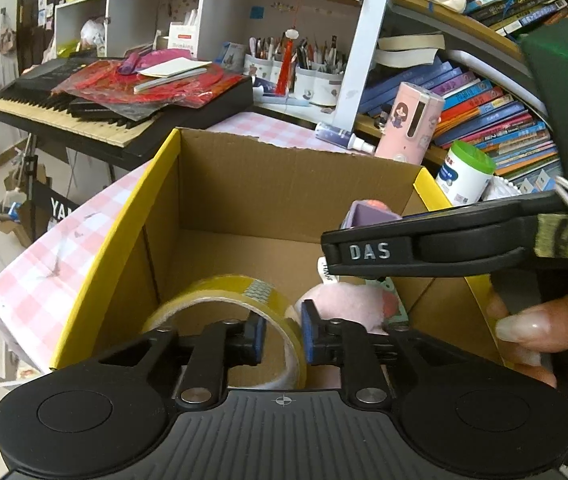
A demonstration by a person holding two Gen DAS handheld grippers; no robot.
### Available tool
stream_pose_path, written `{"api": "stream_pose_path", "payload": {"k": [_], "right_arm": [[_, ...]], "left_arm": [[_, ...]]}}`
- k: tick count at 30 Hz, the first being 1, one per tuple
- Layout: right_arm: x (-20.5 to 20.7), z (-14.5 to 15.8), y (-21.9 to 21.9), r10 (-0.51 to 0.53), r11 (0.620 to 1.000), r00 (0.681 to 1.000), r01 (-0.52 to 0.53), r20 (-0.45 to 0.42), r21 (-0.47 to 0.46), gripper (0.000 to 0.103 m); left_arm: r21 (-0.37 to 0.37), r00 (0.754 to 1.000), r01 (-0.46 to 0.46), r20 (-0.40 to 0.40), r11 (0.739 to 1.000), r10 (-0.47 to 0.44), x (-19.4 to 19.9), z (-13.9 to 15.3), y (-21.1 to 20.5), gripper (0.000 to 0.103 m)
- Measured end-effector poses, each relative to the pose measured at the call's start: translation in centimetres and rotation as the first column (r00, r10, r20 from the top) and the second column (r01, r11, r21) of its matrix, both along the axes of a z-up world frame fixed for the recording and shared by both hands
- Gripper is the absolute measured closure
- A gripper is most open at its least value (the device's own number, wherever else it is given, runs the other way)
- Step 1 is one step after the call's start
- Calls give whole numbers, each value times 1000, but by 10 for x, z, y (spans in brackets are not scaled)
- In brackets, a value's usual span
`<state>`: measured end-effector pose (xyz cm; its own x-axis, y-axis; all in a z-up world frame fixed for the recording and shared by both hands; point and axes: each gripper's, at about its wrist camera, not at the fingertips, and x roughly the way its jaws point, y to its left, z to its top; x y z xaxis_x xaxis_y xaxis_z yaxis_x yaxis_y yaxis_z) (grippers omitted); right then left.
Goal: Organize objects
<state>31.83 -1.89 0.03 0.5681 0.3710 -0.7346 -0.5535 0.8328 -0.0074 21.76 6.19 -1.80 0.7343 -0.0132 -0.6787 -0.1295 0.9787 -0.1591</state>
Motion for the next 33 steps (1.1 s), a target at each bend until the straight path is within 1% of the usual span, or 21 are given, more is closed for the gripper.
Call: {"api": "stream_pose_path", "payload": {"k": [2,5,6,7,9,10,14,16,21,24,26,28,33], "right_arm": [[2,-2,2,1,1000,1000,-1,-6,-10,47],[5,-2,3,-2,1000,1000,1,-10,-16,47],[6,-2,3,-4,1000,1000,4,-12,-16,47],[8,-3,4,-7,1000,1000,7,-16,-16,47],[9,-2,5,-11,1000,1000,11,-16,-16,47],[9,-3,6,-11,1000,1000,11,-16,-19,47],[12,-5,9,0,999,1000,-1,-31,-40,47],[13,-6,11,7,999,999,-9,-33,-53,47],[11,-8,14,10,997,999,-13,-40,-71,46],[8,-6,14,9,998,999,-11,-36,-63,41],[5,-4,14,11,998,999,-12,-33,-56,34],[1,-1,13,9,999,1000,-10,-24,-46,31],[-12,16,6,-9,1000,1000,9,21,1,29]], "left_arm": [[7,1000,4,5,1000,-4,-2,1,-1,77],[6,1000,3,18,1000,-3,-5,4,-2,65],[2,1000,4,26,1000,-4,-7,5,-2,59],[-4,999,2,41,1000,-2,-10,7,-1,51],[-14,997,-5,72,1000,6,-14,12,-1,42],[-17,996,-3,86,1000,5,-16,14,-2,41],[-9,993,14,117,1000,-13,-21,20,-4,39],[0,992,10,122,1000,-10,-23,22,-3,39],[-12,991,0,132,1000,1,-29,24,1,39],[-10,990,-2,140,1000,4,-34,27,2,39],[-11,989,-6,146,1000,7,-37,28,3,38],[-13,989,-9,150,1000,11,-41,28,4,38],[-17,986,-13,164,1000,16,-50,31,6,38]]}}
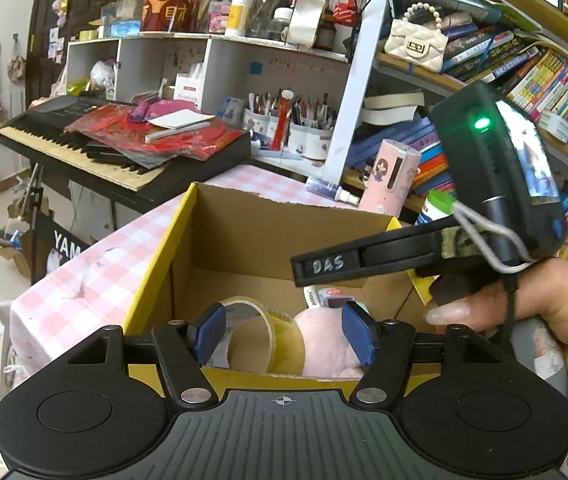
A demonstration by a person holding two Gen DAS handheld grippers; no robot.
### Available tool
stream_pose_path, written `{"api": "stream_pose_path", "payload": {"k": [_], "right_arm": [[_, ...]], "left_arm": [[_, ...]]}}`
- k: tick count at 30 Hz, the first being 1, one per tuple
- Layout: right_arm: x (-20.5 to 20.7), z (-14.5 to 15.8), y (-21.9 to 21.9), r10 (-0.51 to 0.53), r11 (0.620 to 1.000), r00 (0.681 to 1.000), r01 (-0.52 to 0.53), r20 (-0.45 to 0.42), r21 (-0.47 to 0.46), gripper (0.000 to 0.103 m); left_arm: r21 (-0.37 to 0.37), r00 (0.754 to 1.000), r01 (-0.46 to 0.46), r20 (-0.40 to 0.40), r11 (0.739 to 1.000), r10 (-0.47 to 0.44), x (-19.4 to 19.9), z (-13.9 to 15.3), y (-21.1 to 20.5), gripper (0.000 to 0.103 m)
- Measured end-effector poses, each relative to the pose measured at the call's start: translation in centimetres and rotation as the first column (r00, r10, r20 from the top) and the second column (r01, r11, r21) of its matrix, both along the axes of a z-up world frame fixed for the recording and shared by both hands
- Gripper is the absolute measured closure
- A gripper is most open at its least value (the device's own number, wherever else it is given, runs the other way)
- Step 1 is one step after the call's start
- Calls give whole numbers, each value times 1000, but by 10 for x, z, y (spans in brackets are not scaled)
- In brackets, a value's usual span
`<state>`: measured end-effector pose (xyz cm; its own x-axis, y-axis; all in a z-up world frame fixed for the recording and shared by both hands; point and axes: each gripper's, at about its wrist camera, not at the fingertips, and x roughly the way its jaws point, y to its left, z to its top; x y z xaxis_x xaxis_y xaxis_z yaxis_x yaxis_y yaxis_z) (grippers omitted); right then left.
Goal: Organize objects
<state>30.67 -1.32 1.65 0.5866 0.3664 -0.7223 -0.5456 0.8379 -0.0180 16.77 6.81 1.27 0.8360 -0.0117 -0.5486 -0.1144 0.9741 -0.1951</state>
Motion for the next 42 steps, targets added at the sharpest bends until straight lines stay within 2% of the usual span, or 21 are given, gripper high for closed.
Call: {"api": "stream_pose_path", "payload": {"k": [7,10,16,25,31,42], "right_arm": [[-25,30,-24,-81,993,992,72,94,99,26],[-37,40,-37,-135,982,985,119,108,148,25],[-63,45,-54,-203,966,970,176,133,189,24],[-117,50,-84,-308,944,911,257,273,207,21],[-153,35,-94,-377,920,891,329,253,213,20],[-189,1,-70,-332,943,923,322,196,82,20]], "left_arm": [[-18,1000,-7,25,1000,8,-14,4,6,37],[-27,999,-12,33,1000,13,-20,5,9,37],[-42,999,-14,40,999,15,-31,4,13,37],[-56,999,25,38,998,-22,-48,1,14,37],[-77,999,13,32,997,-11,-65,-2,24,37],[-74,1000,-5,5,997,6,-97,-6,34,37]]}}
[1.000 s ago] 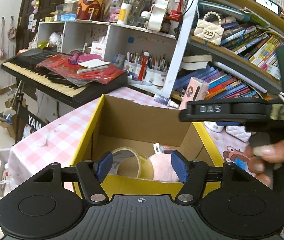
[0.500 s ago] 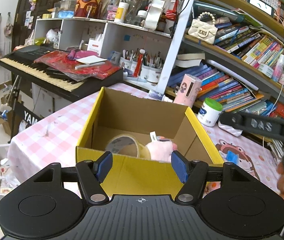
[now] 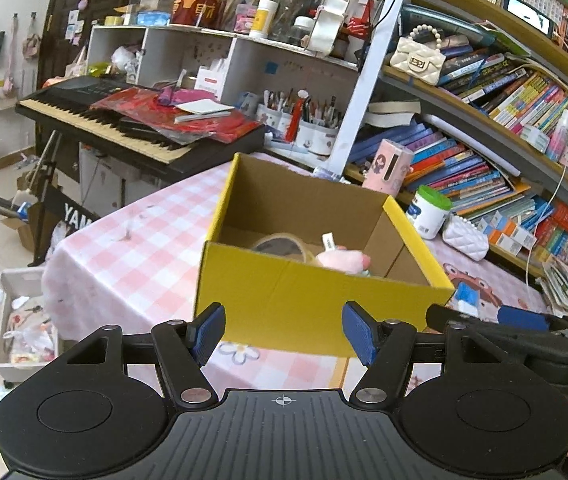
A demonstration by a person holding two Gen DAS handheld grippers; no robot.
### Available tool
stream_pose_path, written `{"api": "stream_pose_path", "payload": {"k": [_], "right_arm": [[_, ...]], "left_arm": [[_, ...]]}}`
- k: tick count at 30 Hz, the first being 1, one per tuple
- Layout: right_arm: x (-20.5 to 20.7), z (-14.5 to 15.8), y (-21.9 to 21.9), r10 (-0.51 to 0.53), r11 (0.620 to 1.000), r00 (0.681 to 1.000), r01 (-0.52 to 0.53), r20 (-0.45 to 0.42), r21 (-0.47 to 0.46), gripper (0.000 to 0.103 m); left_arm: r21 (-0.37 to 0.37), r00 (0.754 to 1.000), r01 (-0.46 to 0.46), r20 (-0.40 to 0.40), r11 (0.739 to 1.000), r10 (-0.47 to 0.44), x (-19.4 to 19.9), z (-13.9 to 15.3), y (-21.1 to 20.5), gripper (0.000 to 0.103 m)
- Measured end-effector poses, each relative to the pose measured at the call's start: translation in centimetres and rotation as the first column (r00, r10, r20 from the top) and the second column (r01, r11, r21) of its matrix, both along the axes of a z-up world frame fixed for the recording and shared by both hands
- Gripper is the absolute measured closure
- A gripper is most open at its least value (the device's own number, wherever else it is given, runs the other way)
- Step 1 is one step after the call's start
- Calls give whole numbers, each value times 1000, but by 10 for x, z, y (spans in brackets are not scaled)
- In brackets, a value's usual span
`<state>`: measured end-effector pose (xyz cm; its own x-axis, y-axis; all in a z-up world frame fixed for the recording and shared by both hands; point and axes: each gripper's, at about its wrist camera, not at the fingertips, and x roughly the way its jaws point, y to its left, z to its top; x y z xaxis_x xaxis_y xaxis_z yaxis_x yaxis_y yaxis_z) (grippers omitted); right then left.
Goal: Organize objects
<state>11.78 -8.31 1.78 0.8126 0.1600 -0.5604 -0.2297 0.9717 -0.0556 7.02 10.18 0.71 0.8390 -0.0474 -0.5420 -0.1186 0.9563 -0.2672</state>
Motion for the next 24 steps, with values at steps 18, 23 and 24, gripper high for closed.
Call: {"api": "stream_pose_path", "payload": {"k": [18,23,24], "right_arm": [[-51,-39,21,-87,980,992,69,-87,-186,8],[-69,-45,24,-82,979,992,63,-92,-196,6],[-72,-45,24,-84,979,992,65,-92,-196,6]], "left_arm": [[237,978,-106,-149,966,144,-43,-21,-11,16],[302,976,-78,-172,950,135,-54,-24,-20,10],[306,975,-76,-176,949,135,-57,-25,-20,8]]}}
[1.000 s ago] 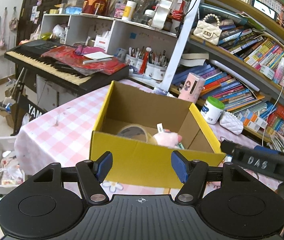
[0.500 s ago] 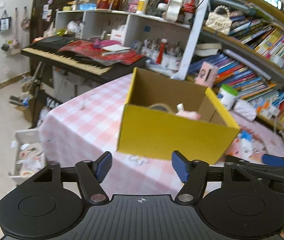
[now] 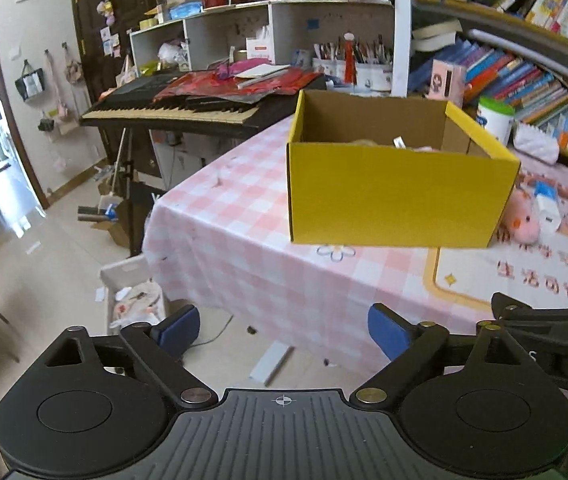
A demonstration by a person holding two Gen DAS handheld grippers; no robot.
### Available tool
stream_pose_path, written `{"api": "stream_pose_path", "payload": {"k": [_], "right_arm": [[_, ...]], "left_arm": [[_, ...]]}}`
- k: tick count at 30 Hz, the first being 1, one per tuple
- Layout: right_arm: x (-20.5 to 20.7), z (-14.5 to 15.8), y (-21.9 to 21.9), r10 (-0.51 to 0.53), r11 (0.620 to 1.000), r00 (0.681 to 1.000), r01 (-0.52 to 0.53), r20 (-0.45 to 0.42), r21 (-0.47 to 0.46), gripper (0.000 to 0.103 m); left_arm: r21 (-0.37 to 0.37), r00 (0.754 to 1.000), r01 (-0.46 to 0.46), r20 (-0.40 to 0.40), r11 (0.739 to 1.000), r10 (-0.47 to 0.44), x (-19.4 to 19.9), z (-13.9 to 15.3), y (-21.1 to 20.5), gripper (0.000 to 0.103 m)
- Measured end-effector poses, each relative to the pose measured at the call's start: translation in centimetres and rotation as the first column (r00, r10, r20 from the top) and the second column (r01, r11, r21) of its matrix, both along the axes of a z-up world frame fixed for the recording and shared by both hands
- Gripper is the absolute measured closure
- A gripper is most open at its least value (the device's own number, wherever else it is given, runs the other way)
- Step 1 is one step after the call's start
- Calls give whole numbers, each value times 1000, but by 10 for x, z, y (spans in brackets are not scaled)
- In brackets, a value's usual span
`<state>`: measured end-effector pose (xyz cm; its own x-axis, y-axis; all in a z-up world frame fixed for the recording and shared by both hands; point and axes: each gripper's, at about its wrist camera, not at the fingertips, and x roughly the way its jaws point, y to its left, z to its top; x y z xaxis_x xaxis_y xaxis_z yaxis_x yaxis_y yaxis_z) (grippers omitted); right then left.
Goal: Organize objects
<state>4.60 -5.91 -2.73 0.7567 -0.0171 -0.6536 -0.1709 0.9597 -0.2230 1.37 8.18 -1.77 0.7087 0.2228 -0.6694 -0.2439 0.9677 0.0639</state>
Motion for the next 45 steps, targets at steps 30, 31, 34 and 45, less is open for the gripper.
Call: {"api": "stream_pose_path", "payload": {"k": [30,31,34,45], "right_arm": [[-33,-6,-94,-278,960,960,279,-26,29,3],[-32,-5,-97,-286,958,958,286,-25,33,3],[-29,-5,-108,-303,952,953,304,-26,39,3],[4,-2,-143,-309,947,950,311,-40,80,3]], "left_arm": [[8,967,253,-33,968,-252,0,-5,-73,7],[11,965,260,-33,965,-260,2,-4,-76,7],[16,960,278,-35,961,-277,8,-4,-86,7],[16,947,321,-26,947,-321,33,1,-118,7]]}}
